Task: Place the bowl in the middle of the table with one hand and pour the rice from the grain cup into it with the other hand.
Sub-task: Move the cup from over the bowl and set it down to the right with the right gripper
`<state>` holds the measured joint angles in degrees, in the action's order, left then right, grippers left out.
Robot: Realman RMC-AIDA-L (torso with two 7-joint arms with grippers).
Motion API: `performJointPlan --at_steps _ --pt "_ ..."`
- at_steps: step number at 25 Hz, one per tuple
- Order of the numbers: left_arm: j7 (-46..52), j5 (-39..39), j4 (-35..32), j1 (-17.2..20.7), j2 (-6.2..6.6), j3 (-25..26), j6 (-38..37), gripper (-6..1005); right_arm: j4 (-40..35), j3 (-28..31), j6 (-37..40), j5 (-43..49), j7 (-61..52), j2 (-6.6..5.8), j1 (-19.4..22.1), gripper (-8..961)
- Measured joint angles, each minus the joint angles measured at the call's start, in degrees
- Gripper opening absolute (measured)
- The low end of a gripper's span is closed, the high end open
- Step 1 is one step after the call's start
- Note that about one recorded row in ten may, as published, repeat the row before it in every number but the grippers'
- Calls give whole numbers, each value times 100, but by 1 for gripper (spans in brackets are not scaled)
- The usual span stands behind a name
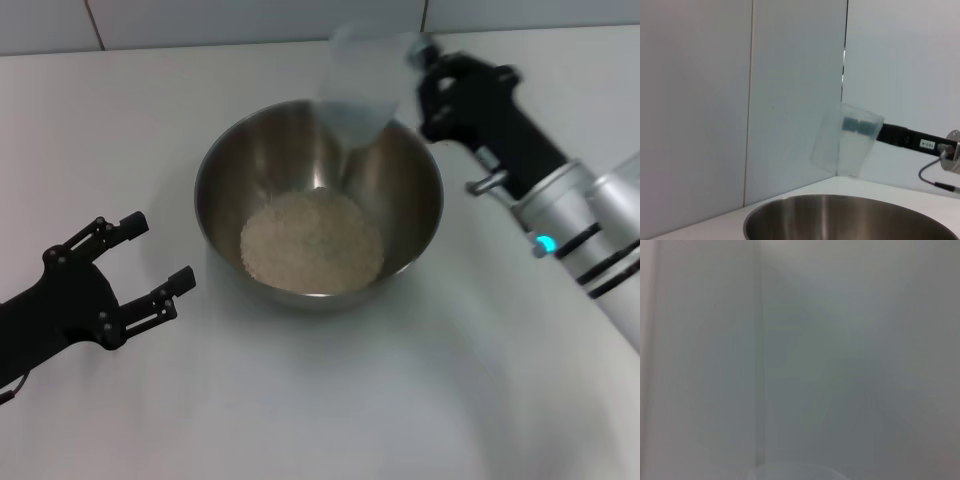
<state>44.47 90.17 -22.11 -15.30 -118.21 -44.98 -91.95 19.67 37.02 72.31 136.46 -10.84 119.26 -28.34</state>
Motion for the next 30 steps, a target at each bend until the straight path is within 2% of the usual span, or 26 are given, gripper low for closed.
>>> performJointPlan --at_steps 6,9,25,30 --pt "0 2 27 0 0 -26 -18 860 -156 1164 199 6 191 -18 409 15" --pt "0 22 20 1 0 -37 -23 860 -368 1483 216 -4 173 -18 475 15" --pt "0 38 15 -9 3 -37 -110 859 -545 1578 188 -6 188 -13 483 16" --pt "15 37 13 -9 4 -37 -128 859 -675 1581 -107 -6 187 -2 426 16"
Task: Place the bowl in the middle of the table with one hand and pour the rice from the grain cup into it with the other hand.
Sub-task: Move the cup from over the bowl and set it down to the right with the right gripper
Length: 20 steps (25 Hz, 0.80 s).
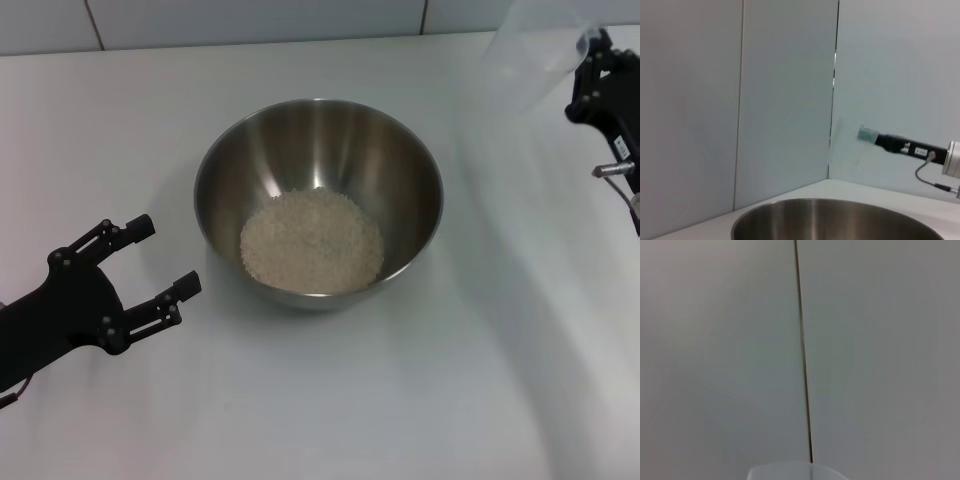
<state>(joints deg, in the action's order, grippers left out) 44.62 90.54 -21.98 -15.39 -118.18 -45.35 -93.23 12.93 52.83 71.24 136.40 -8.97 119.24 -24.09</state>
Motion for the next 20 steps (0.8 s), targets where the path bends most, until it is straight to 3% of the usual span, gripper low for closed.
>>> performJointPlan --at_steps 7,20 --pt "46 5 -17 1 0 0 -59 859 -291 0 -1289 2 -20 18 -351 16" --pt "55 5 -17 16 -1 0 -122 859 -291 -61 -1665 9 -30 31 -369 17"
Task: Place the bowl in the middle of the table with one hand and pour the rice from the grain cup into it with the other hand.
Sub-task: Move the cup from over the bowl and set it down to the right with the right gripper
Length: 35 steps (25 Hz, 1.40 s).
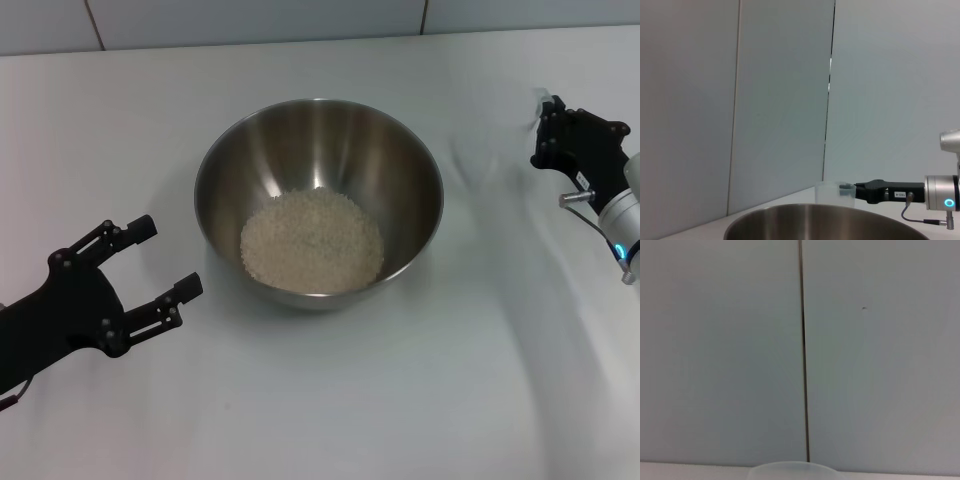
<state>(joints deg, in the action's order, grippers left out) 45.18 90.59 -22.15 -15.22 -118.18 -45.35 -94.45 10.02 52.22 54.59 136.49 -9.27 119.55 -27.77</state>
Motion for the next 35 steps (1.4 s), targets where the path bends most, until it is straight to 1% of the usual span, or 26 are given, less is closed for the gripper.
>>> performJointPlan --at_steps 9,12,16,22,24,28,30,31,32,35 --pt "0 -7 0 29 13 22 -96 859 40 -24 -24 30 -2 -2 17 18" --pt "0 -16 0 46 22 31 -137 859 44 -199 -230 41 -8 -16 -31 18" --pt "6 -29 1 54 23 34 -152 859 44 -239 -287 44 -15 -20 -41 18" --pt "9 -42 -7 55 24 35 -156 859 44 -243 -251 45 -83 -20 26 230" --pt "9 -43 -7 55 24 35 -156 859 44 -244 -243 45 -83 -20 34 441" --pt "9 -40 -9 55 24 35 -156 859 44 -247 -218 45 -84 -21 75 561" --pt "9 -33 -9 56 24 35 -165 859 44 -247 41 44 -84 -19 206 621" --pt "9 -33 -9 56 24 35 -165 859 44 -247 41 44 -84 -19 206 621" --pt "9 -33 -9 58 24 35 -173 859 66 -247 206 42 -87 -16 308 621" --pt "9 -23 -9 61 24 35 -179 859 112 -247 237 33 -99 -15 403 621"
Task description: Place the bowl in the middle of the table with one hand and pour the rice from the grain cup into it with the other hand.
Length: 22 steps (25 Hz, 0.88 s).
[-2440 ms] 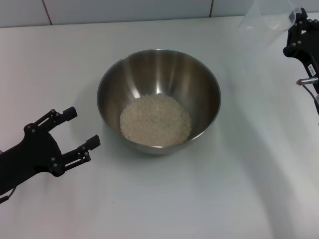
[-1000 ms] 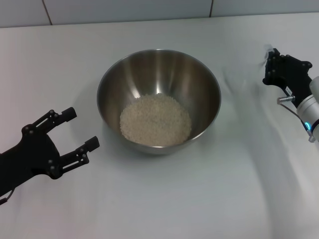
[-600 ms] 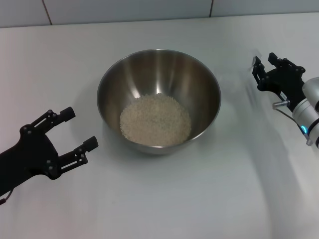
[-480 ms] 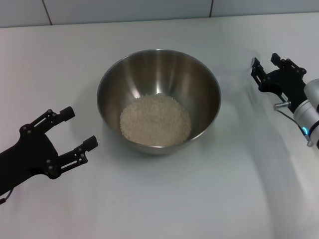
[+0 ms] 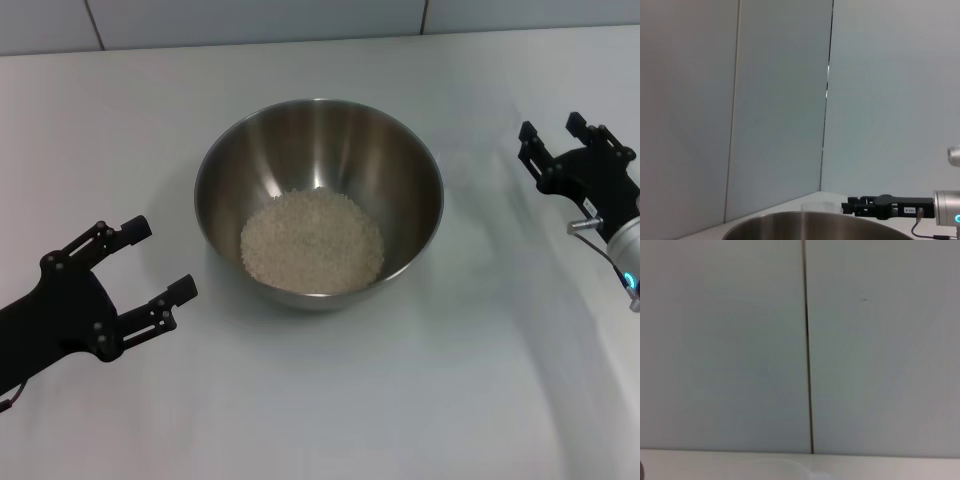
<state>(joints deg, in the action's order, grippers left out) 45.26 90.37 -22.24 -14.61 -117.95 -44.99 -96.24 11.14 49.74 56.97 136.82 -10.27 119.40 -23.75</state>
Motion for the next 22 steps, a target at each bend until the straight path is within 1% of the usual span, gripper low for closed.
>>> performJointPlan --at_steps 2,4,6,7,8,12,16,17,18,19,21,22 --pt "0 13 0 1 0 0 -1 859 35 0 103 -14 -47 4 162 621" --pt "0 15 0 2 0 0 0 859 49 0 200 -14 -61 11 226 621" --pt "-3 16 0 3 0 0 1 859 120 0 468 -6 -68 17 382 621" --pt "-7 18 0 3 0 -2 3 859 205 -33 787 8 -69 21 553 621" --pt "-7 18 0 3 0 -2 3 859 205 -33 787 8 -69 21 553 621" --pt "-17 21 0 3 -1 -15 5 859 238 -137 1192 12 -79 3 760 621" --pt "-32 24 0 3 0 -23 9 859 193 -150 1370 19 -200 -11 779 620" --pt "-37 25 0 3 0 -29 10 859 79 -213 1747 96 -447 -42 790 620" --pt "-37 25 0 3 0 -29 10 859 79 -213 1747 96 -447 -42 790 620" --pt "-37 25 0 1 0 -34 11 859 -54 -271 2040 210 -644 -67 774 620" --pt "-34 26 0 -8 1 -39 7 859 -443 -383 2639 526 -1134 -152 652 620" --pt "-34 27 0 -9 3 -41 5 859 -695 -458 2931 698 -1445 -215 539 620"
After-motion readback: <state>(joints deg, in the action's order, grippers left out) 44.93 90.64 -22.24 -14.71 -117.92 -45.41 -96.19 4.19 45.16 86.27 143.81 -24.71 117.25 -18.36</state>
